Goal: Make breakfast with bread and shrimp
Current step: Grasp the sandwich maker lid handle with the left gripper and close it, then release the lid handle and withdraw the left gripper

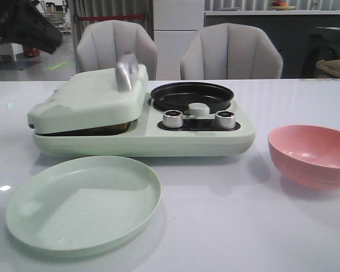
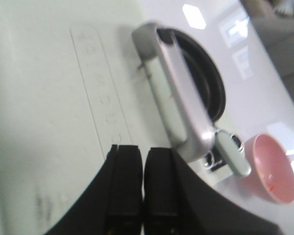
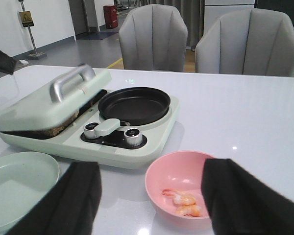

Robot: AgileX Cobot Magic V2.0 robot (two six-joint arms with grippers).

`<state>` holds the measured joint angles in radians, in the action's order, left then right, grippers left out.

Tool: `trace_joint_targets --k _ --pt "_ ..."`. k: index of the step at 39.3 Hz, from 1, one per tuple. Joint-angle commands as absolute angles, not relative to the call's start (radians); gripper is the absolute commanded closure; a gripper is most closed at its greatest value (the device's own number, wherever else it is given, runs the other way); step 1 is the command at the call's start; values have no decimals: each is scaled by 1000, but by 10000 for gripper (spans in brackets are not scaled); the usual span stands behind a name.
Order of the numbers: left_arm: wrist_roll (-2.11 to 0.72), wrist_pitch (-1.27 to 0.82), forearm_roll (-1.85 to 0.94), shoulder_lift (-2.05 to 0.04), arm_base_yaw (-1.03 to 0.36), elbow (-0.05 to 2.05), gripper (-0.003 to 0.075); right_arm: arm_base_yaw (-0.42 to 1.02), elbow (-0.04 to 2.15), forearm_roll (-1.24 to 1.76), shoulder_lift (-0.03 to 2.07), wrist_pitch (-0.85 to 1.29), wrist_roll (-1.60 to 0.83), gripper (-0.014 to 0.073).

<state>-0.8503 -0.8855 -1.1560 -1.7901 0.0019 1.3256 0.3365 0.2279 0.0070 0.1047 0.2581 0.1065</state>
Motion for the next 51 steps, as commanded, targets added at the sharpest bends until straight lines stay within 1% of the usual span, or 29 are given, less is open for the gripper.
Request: trace_joint_targets --k 1,9,22,30,35,39,46,51 --pt "-850 -868 -1113 -1771 -65 1352 606 330 254 0 114 166 105 53" --pt "-823 -838 -1007 -1820 -139 1352 606 330 254 0 114 166 105 53" --pt "-820 -798 -987 -1808 -149 1354 603 330 254 0 114 166 105 53" --pt "-772 -762 -853 -1699 -149 1389 603 330 254 0 114 166 105 53" --pt "-668 -698 -664 -1591 -149 1391 603 330 254 0 114 166 105 53" --pt "-532 -670 -404 -1493 -149 1391 603 330 254 0 114 166 105 53" --pt "-230 -688 46 -1335 -149 1391 603 330 254 0 114 166 105 53" --pt "-110 -689 177 -1232 -149 1362 603 330 254 0 114 166 105 53"
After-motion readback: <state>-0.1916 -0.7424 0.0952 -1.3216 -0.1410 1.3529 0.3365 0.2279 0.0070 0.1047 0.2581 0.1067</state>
